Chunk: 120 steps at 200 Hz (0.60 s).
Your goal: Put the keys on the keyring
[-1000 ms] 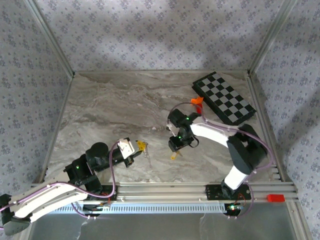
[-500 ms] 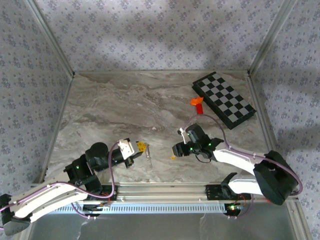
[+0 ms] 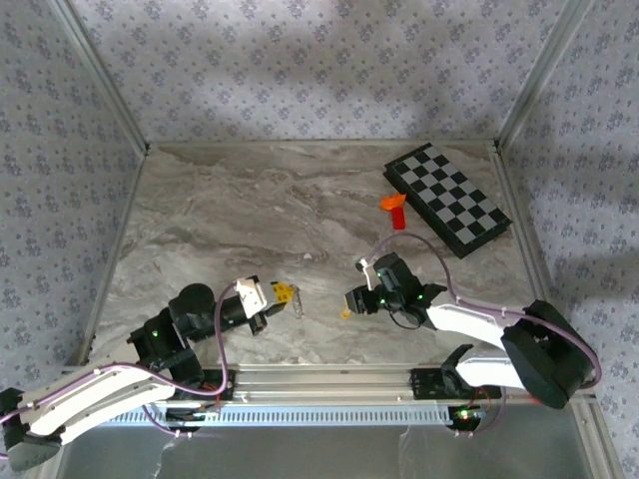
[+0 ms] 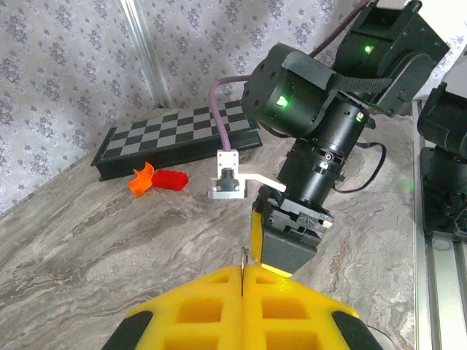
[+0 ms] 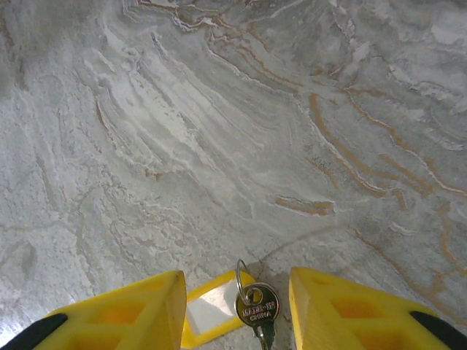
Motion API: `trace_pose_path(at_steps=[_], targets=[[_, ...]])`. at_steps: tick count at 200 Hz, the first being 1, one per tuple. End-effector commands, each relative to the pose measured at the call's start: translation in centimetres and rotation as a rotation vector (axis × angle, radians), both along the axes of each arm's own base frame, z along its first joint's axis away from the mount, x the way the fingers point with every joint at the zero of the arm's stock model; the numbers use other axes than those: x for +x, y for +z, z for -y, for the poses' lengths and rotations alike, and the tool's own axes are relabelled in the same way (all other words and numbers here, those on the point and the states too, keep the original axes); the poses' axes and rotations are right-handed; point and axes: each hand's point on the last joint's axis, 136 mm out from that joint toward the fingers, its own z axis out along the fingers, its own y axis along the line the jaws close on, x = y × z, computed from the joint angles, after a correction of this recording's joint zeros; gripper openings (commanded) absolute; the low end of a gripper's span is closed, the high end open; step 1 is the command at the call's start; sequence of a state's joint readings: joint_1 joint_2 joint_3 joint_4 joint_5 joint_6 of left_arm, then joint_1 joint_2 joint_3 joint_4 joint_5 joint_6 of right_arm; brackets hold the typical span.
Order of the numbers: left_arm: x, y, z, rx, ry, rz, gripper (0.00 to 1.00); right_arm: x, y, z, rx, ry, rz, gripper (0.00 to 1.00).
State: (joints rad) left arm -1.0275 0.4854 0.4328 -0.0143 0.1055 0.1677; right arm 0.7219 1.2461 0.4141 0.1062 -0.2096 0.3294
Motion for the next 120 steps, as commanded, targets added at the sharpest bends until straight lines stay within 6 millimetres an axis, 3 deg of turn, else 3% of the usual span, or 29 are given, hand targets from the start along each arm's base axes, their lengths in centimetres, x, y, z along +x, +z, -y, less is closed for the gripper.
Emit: trace_pose_path(at_steps=[1,36,120], targets=[[-0.15,1.70,0.09,-0.067,-0.014,0.020,0.00,-0.39,-0.88,-0.03,-0.020,0.010,0.000,0.40],[-0.17,1.86,0.04,-0.072,-0.015,0.020,0.00,-0.61,-1.49,-0.08,-0.050,0.032,-0.005,0.33],[-0.25,1.85,-0.14,-0.079,-0.014,0.018,0.00,-0.27,-1.59,-0.71,-0.083,0.064,0.012,0.26]])
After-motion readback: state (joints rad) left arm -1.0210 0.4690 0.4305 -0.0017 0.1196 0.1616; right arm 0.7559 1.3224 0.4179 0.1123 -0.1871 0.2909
